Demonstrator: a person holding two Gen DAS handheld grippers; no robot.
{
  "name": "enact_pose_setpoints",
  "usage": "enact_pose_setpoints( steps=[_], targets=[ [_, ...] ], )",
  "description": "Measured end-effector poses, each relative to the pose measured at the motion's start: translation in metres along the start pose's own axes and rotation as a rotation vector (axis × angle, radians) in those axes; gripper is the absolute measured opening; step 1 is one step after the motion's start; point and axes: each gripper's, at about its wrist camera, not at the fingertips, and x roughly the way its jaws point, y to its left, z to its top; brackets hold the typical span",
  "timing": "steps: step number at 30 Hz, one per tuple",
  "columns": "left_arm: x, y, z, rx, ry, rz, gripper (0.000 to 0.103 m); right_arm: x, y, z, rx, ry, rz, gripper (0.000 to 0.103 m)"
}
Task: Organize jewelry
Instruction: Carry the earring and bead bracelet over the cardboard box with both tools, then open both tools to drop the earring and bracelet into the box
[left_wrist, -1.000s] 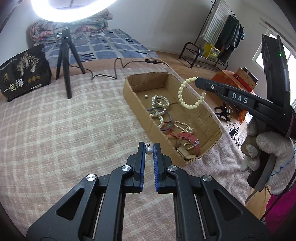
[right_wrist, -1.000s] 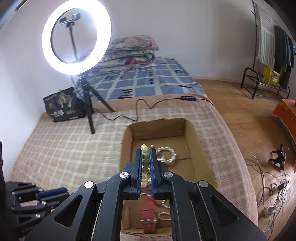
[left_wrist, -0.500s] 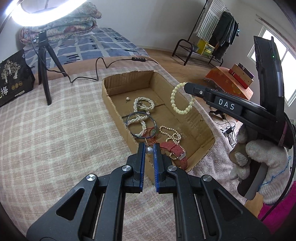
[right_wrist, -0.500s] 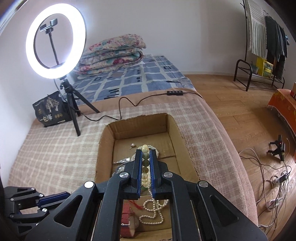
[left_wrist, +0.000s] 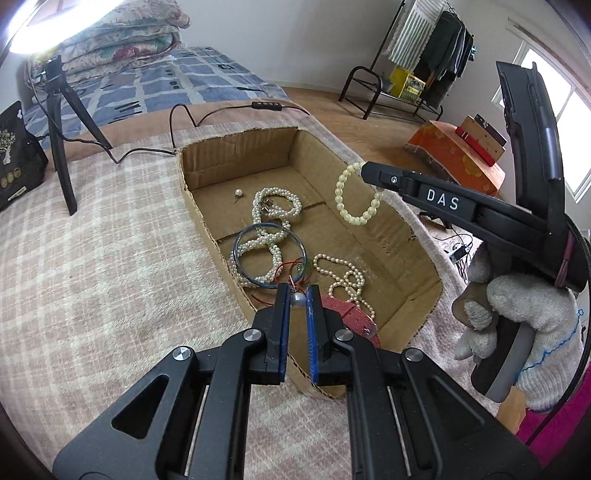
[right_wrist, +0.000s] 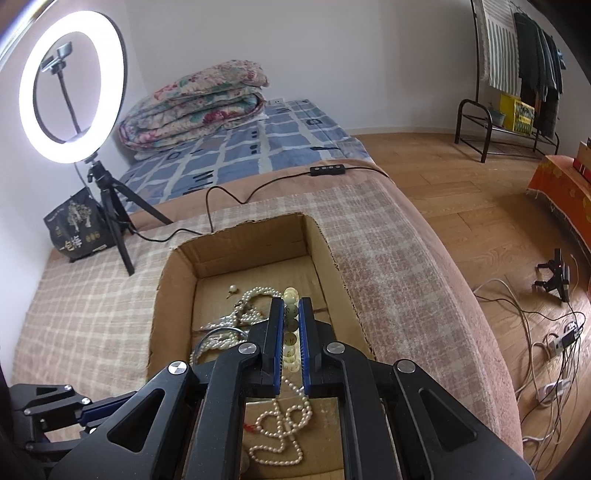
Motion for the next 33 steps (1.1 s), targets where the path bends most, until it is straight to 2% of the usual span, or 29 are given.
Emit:
enact_pose_setpoints(
  steps=[17, 19, 20, 21, 23, 24, 25, 27, 31, 33],
  targets=[
    [0.007, 0.001, 0.009, 0.048, -0.014, 0.012, 0.007, 0.025, 0.008, 0.005, -0.001, 0.040, -0.001, 0.008],
    [0.007, -0.001, 0.009, 0.060, -0.013, 0.013, 0.007, 0.023, 0.010, 0.006, -0.008, 0.035, -0.007, 0.019],
    [0.007, -0.003, 0.009, 0.067, -0.010, 0.012, 0.007, 0.022, 0.011, 0.006, -0.010, 0.030, -0.009, 0.031],
    [0.007, -0.004, 0.008, 0.071, -0.009, 0.014, 0.007, 0.020, 0.011, 0.007, -0.011, 0.025, -0.009, 0.037],
    [0.007, -0.008, 0.007, 0.085, -0.008, 0.022, 0.008, 0.018, 0.012, 0.008, -0.011, 0.024, -0.016, 0.037],
    [0.007, -0.010, 0.007, 0.091, -0.007, 0.023, 0.018, 0.017, 0.013, 0.008, -0.012, 0.026, -0.023, 0.041],
    [0.005, -0.012, 0.006, 0.096, -0.011, 0.026, 0.039, 0.016, 0.013, 0.008, -0.013, 0.027, -0.036, 0.045],
    [0.000, -0.015, 0.004, 0.103, -0.036, 0.033, 0.061, 0.012, 0.013, 0.009, -0.012, 0.015, -0.058, 0.060],
    [-0.008, -0.021, 0.003, 0.119, -0.056, 0.048, 0.063, 0.003, 0.011, 0.012, -0.003, 0.001, -0.079, 0.063],
    [-0.010, -0.022, 0.003, 0.115, -0.057, 0.046, 0.064, -0.003, 0.009, 0.013, 0.008, -0.009, -0.094, 0.071]
  ],
)
